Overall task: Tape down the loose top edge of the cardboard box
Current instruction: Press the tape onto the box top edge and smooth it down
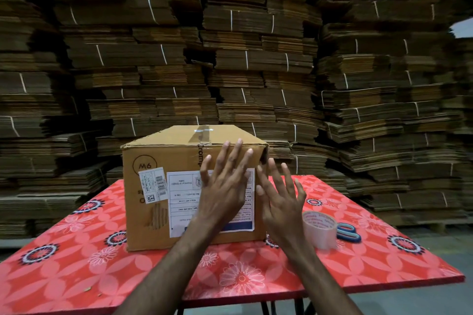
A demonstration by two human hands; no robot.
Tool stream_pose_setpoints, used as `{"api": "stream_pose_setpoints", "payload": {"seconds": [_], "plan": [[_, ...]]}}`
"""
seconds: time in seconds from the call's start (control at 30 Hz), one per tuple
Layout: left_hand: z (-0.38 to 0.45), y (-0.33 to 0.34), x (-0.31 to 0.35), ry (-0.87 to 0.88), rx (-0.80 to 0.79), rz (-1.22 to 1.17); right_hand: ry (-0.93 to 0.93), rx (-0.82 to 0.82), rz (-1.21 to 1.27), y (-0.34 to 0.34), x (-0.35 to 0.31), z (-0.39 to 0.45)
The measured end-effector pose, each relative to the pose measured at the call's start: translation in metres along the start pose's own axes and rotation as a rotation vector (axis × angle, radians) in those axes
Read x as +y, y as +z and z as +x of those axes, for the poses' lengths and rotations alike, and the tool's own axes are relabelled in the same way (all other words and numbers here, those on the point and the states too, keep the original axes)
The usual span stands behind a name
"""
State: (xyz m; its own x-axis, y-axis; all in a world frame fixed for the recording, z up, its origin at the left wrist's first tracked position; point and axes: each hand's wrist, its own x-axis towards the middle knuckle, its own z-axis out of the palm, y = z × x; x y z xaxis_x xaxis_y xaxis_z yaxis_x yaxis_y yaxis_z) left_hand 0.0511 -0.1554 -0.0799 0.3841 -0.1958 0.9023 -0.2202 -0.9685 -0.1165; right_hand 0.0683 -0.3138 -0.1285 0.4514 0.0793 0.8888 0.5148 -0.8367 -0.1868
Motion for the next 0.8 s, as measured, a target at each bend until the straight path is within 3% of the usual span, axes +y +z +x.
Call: {"api": "stream_pose_setpoints", "payload": {"seconds": [0.2,0.43,0.8], "plan": [[0.007,0.002,0.008,-0.095,0.032,-0.064,0.219,0.098,0.571,-0.009,-0.015,0.055],[0.016,0.003,0.010,-0.103,0.042,-0.076,0.274,0.049,0.812,-0.008,-0.015,0.092],[0.020,0.001,0.016,-0.125,0.045,-0.044,0.547,0.040,1.282,-0.011,-0.014,0.106]]}}
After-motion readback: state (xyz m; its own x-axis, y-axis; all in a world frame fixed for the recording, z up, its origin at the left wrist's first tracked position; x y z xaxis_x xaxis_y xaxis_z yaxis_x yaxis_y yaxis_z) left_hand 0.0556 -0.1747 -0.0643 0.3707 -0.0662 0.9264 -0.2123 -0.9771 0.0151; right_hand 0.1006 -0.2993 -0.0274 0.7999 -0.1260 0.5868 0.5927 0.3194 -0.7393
